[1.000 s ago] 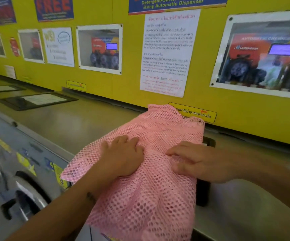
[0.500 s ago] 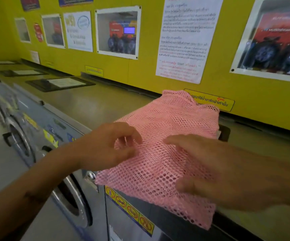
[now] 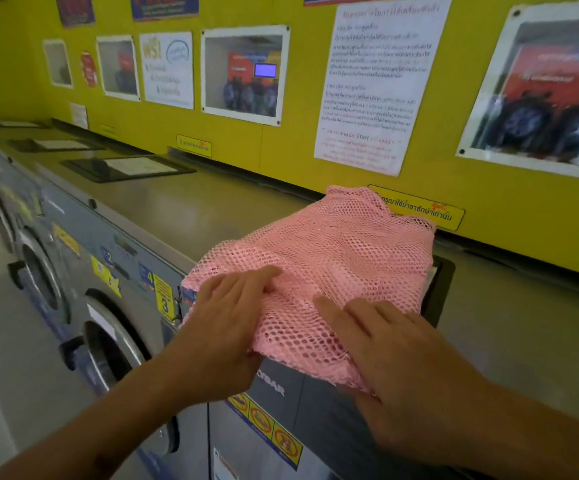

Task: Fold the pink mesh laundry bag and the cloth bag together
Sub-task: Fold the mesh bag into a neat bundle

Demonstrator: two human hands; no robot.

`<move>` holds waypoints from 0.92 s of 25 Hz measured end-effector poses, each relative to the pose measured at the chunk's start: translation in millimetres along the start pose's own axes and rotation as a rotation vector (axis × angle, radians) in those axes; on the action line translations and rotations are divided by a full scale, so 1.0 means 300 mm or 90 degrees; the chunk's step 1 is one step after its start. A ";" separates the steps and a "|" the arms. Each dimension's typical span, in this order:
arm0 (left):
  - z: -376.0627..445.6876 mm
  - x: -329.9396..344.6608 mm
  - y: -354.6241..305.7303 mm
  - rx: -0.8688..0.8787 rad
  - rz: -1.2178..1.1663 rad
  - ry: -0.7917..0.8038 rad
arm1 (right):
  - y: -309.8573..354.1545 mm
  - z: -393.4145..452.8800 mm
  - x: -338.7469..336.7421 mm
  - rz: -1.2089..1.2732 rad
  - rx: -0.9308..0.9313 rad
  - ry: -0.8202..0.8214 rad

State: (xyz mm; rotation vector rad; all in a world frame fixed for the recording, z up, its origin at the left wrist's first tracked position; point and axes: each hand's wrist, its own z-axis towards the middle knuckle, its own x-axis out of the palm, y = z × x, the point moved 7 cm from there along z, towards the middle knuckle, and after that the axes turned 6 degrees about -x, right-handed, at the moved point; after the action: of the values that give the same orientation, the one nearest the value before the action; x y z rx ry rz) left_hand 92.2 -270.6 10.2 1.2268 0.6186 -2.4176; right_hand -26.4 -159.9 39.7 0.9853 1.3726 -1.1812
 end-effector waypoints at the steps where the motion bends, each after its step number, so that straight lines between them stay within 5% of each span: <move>1: -0.001 -0.014 -0.002 -0.003 -0.037 -0.020 | 0.004 -0.006 -0.005 0.003 -0.008 0.000; 8: 0.005 -0.102 -0.029 -0.002 -0.043 -0.119 | -0.008 -0.024 -0.082 0.083 -0.021 -0.029; 13: 0.041 -0.163 -0.027 0.021 -0.037 -0.158 | -0.142 -0.037 -0.141 0.172 0.005 -0.155; 18: 0.090 -0.104 0.028 0.013 -0.058 0.002 | -0.154 -0.056 -0.112 0.209 -0.080 -0.024; 21: 0.109 -0.117 0.067 0.002 -0.065 0.041 | -0.152 -0.068 -0.132 0.324 -0.142 -0.014; 23: 0.109 -0.148 0.095 -0.050 -0.131 0.169 | -0.197 -0.050 -0.155 0.404 -0.128 -0.055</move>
State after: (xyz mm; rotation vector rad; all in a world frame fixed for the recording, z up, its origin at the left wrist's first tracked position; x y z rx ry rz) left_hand 109.6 -306.8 57.7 1.5305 0.9500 -2.3813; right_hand -80.5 -154.2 93.8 1.0980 0.9743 -0.5898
